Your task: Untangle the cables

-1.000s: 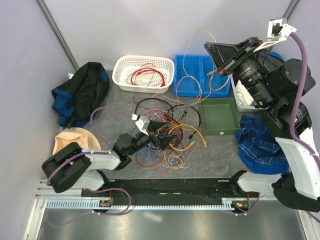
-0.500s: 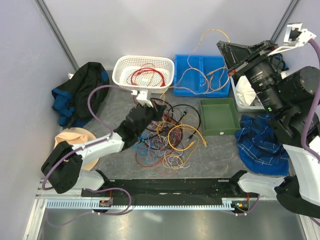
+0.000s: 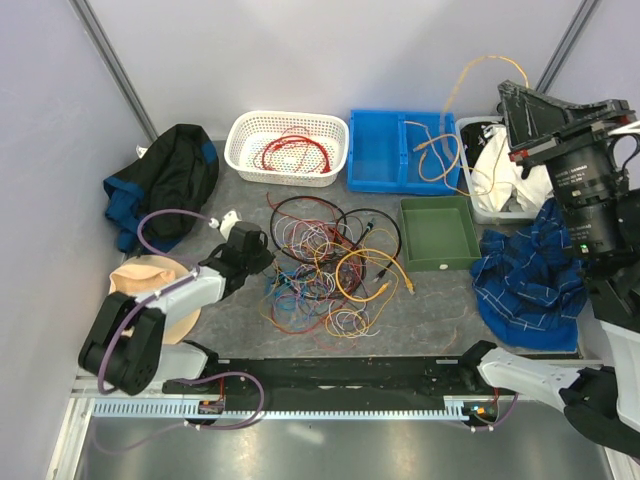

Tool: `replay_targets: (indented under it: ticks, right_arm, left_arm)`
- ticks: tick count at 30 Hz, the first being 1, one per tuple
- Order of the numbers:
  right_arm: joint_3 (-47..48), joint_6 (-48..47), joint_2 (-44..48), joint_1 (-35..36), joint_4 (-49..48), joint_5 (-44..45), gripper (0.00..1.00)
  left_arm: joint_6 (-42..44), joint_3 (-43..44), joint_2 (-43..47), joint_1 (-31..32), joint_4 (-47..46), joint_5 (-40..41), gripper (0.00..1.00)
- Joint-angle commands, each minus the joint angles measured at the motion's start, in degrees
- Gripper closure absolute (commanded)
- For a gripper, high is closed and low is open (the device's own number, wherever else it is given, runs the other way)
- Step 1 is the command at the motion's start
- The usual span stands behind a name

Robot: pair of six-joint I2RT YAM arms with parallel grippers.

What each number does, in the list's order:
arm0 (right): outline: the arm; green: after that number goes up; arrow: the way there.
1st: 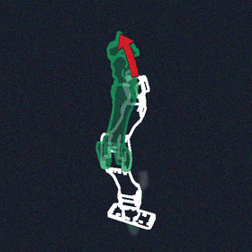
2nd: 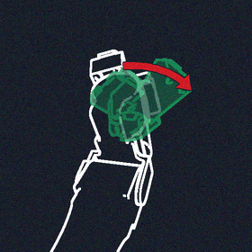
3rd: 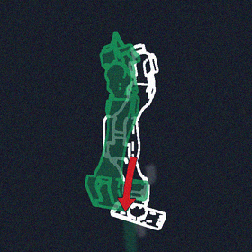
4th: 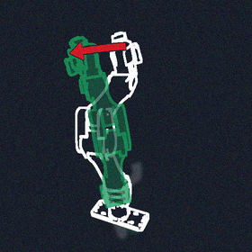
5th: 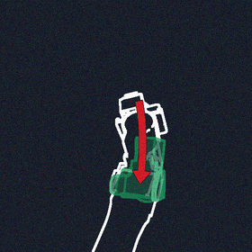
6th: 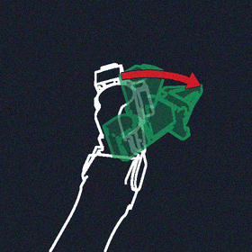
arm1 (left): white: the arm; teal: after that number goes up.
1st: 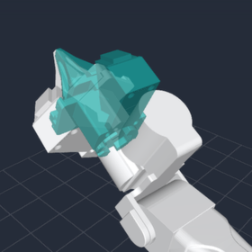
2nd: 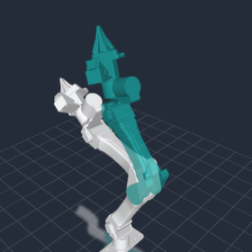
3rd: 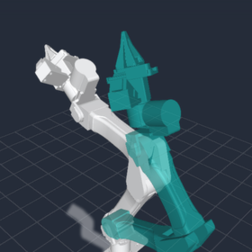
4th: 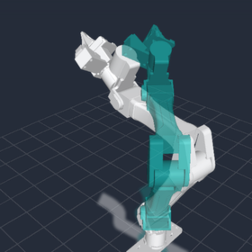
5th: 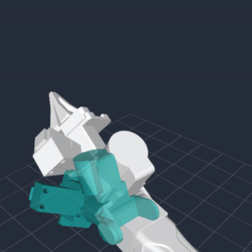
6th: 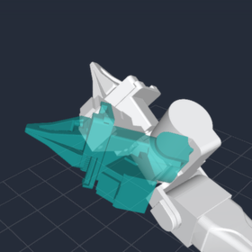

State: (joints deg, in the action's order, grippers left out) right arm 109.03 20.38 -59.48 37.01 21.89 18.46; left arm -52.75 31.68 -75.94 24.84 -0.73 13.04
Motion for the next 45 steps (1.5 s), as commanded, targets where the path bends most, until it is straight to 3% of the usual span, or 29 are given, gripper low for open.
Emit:
replay_targets:
  ticks: [1, 9, 17, 21, 25, 33, 45]
  right_arm:
    - [-1.1, -2.4, -0.7, 0.2, -0.6, 3.1, 1.00]
    - [-4.1, -4.5, -6.0, 0.0, -2.3, 7.6, 1.00]
    - [-4.4, -7.5, -16.6, -0.9, -8.2, 13.1, 1.00]
    - [-4.4, -3.8, -24.5, -4.3, -11.2, 11.1, 1.00]
    - [-2.3, -1.3, -31.6, -8.8, -14.4, 9.6, 1.00]
    - [6.4, -3.4, -47.9, -11.2, -17.9, 8.5, 1.00]
    - [10.2, -3.2, -61.5, -13.6, -23.2, 10.2, 1.00]
  left_arm:
    - [-1.3, 3.7, 7.5, -0.1, 3.1, -0.2, 0.98]
    - [2.1, 5.6, 17.7, 0.0, 7.1, -7.1, 0.98]
    - [4.4, 5.1, 27.0, 0.0, 11.1, -10.0, 0.98]
    - [4.4, 4.8, 29.9, -0.1, 12.0, -12.6, 0.98]
    - [4.1, 3.4, 31.9, 0.0, 12.4, -14.6, 0.98]
    - [3.5, 1.3, 31.9, -0.1, 10.8, -14.4, 0.98]
    - [2.7, 1.1, 32.9, -0.1, 11.0, -16.2, 0.98]
